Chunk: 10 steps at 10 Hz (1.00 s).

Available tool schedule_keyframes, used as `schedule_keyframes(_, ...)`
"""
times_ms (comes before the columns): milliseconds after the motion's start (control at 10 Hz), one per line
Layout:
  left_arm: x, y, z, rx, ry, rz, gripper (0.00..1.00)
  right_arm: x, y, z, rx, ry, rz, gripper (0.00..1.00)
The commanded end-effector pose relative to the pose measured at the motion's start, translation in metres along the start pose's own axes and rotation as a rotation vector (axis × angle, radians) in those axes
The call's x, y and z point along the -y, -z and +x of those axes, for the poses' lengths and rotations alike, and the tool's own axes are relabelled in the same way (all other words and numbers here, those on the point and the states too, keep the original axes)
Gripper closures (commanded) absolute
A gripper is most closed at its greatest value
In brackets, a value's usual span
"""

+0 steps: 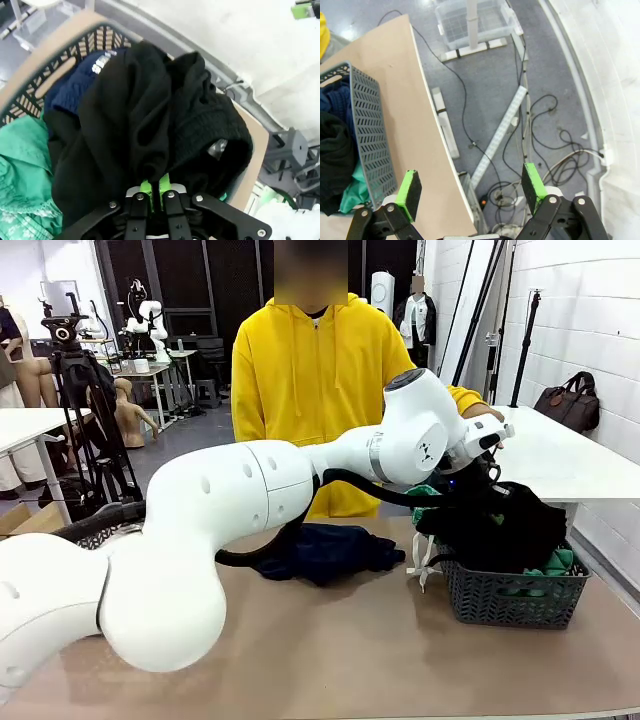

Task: Sort the tops and bottoms.
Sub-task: Sort the clothes according to human instructions.

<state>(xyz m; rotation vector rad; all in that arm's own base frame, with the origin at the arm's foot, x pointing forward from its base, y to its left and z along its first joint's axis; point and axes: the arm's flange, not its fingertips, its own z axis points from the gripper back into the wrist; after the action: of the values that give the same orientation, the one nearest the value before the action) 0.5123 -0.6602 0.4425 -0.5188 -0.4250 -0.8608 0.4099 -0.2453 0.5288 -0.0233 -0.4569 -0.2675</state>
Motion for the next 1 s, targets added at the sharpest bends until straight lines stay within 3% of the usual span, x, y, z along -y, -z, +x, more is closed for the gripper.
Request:
schedule_keyframes(0, 0.01, 0.008, 0.043, -0.037, 0.058, 0.04, 0.97, 0.0, 0.0, -0.002, -0.01, -0.014, -0.013, 0.0)
schedule_keyframes(500, 0.028, -0.008, 0.047, -0.071, 0.092, 0.047, 0.01, 0.0, 0.0, -0.002, -0.01, -0.014, -0.013, 0.0)
schedule_keyframes(900, 0.045, -0.041, 0.052, -0.09, 0.124, 0.068, 0.0, 0.0, 0.0, -0.002, -0.01, -0.014, -0.013, 0.0)
